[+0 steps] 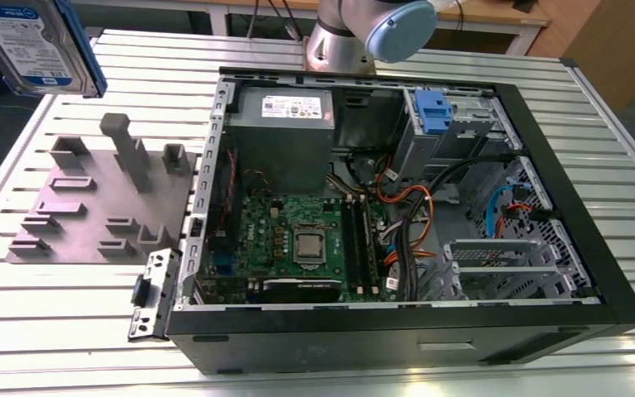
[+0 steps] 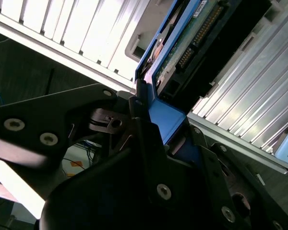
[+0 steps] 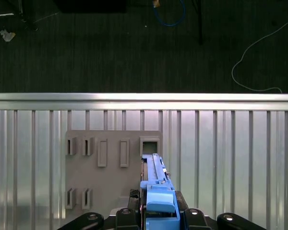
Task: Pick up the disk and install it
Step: 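Pick up the disk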
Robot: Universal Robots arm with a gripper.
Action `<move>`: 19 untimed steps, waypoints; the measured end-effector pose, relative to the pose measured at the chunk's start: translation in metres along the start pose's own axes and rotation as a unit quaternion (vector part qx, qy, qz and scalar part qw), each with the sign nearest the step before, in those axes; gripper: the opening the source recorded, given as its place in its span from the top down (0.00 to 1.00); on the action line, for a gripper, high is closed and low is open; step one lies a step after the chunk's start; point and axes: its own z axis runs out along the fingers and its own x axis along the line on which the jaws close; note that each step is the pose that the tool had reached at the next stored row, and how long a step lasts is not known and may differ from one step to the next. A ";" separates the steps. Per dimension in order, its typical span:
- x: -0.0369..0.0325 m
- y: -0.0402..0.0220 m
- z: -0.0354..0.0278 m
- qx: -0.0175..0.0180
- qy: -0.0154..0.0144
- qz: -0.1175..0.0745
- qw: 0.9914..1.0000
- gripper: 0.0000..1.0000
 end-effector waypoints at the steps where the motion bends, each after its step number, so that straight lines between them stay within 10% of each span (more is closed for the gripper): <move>1: 0.0000 0.0000 -0.0001 0.000 0.000 0.000 1.000 0.64; 19: -0.0002 -0.0002 -0.0146 0.000 0.000 0.000 1.000 0.64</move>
